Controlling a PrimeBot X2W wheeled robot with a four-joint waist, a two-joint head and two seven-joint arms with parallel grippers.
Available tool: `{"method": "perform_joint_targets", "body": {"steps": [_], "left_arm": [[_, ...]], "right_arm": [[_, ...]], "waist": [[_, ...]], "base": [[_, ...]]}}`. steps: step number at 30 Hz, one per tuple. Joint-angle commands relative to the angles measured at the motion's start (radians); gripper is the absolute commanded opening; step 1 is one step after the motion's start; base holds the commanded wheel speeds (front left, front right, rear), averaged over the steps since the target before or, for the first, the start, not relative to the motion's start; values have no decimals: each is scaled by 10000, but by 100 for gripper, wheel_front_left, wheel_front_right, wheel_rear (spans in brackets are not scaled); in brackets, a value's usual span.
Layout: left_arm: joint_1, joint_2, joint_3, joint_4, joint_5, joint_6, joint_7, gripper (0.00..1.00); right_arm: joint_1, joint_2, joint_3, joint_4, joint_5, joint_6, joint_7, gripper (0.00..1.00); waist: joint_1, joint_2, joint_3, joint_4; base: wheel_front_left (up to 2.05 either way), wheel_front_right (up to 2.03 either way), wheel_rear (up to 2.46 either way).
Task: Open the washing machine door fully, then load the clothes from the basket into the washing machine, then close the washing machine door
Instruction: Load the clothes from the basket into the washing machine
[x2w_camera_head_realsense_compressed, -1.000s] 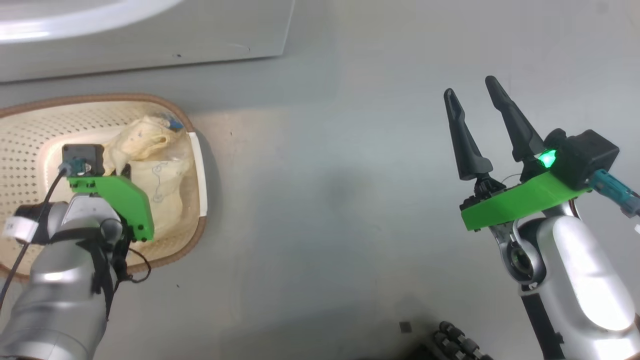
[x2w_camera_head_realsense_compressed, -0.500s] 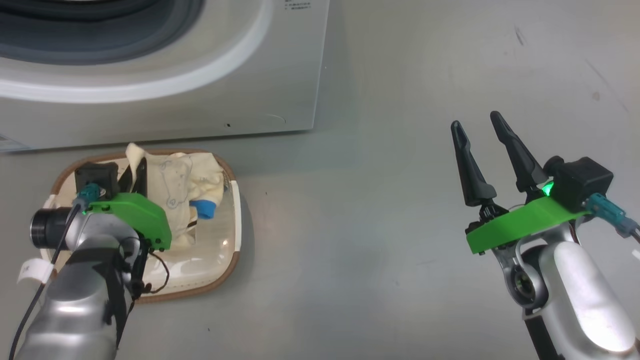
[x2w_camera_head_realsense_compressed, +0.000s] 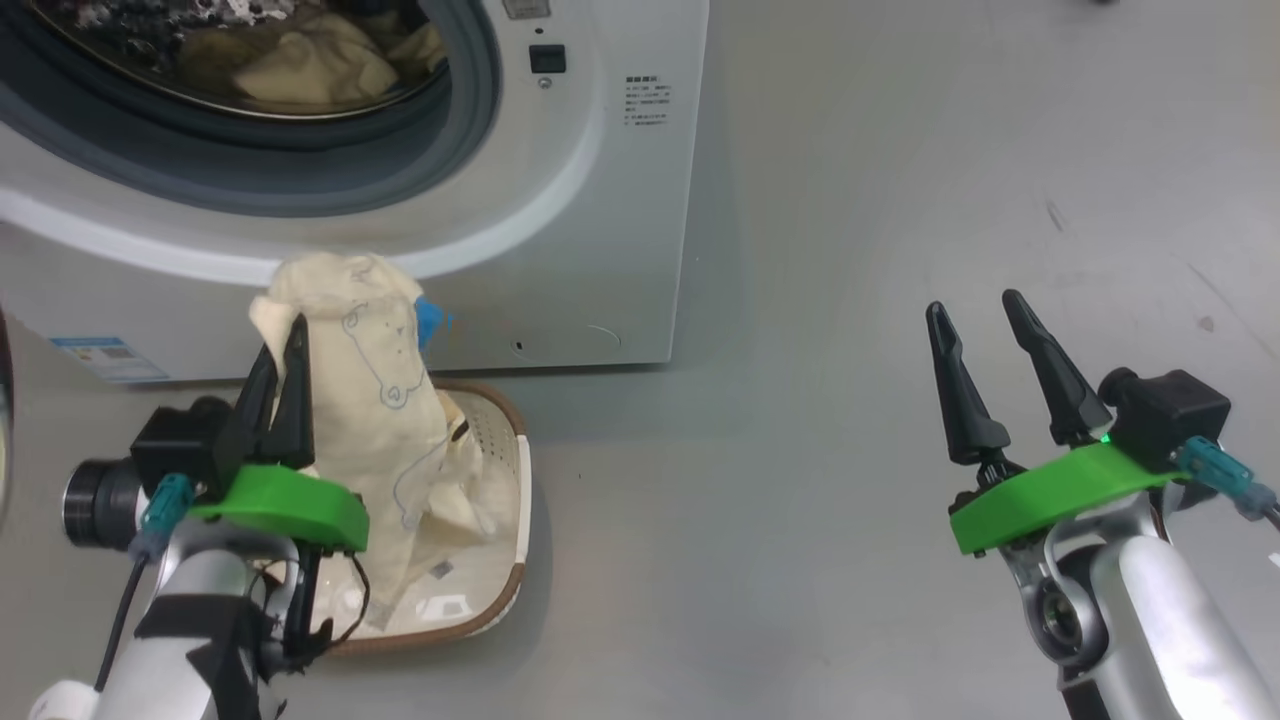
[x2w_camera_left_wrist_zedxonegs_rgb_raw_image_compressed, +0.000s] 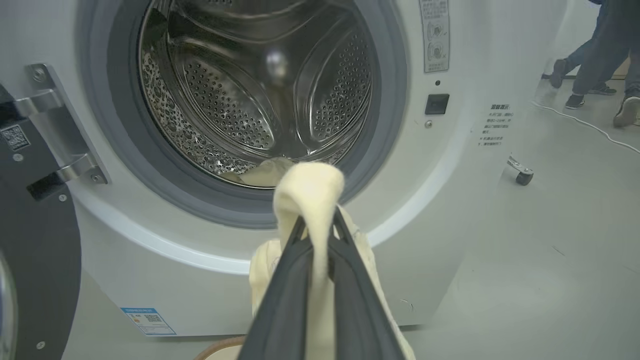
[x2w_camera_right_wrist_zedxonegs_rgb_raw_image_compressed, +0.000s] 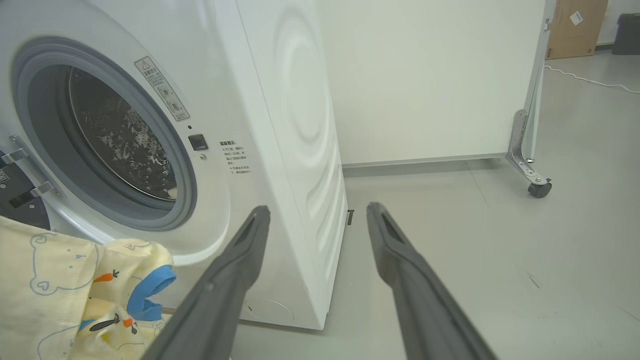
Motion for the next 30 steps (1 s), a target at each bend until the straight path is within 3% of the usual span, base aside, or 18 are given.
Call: {"method": "perform_joint_targets", "body": {"steps": [1,18,30], "left_arm": [[27,298,493,-527,114,17,-142,0],[2472,-151,1137,-2417,414,-65,-143,0],[2329,-163,1429,-2547,497,-342,-143,0]], "right_arm": [[-22,-4,118,-313,52,102,57,100],[788,107,-74,-387,55,102,248,100],[755,172,1,-613,39,102,320,100]], "waist": [[1,-1,-258,142],[1,-1,-1616,389],[1,-1,-1139,246]], "base": [[0,0,0],[0,0,0],[0,0,0]]}}
